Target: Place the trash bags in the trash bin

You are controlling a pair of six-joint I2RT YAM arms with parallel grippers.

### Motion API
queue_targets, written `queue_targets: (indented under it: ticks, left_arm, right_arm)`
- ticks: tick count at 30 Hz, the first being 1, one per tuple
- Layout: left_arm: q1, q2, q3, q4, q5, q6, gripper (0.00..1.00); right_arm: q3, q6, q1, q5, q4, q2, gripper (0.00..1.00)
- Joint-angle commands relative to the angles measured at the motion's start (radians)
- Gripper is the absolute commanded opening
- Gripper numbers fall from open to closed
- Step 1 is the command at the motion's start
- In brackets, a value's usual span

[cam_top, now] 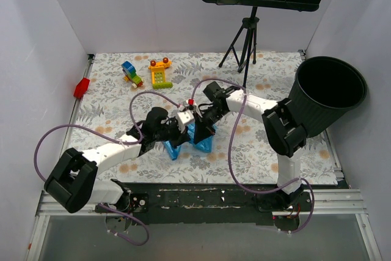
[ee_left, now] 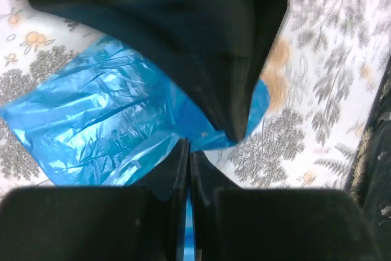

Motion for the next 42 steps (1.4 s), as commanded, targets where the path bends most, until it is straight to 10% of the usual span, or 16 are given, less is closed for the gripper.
queue_targets:
  ticks: [1, 18, 22, 25, 42]
  left_arm:
    - [0.221, 0.036, 0.049, -0.022, -0.069, -0.246, 0.0]
    - [0.318, 0.124, 0.049, -0.082, 0.125, -0.334, 0.0]
    - [0.318, 0.136, 0.078, -0.149, 0.182, -0.321, 0.0]
    - [0.322, 0.133, 0.086, -0.186, 0.218, -0.349, 0.0]
    - [0.399, 0.141, 0.088, -0.225, 0.389, -0.461, 0.0]
  right_arm:
    - [-0.077, -0.039, 0.058, -0.002, 0.021, -0.138, 0.01]
    - [-0.176, -0.133, 0.087, 0.274, 0.096, -0.311, 0.02]
    - [-0.289, 0.124, 0.092, 0.373, 0.495, -0.42, 0.68]
    - [-0.386, 0.147, 0.144, 0.479, 0.696, -0.451, 0.85]
    - [-0.32, 0.238, 0.267, 0.806, 0.865, -0.278, 0.84]
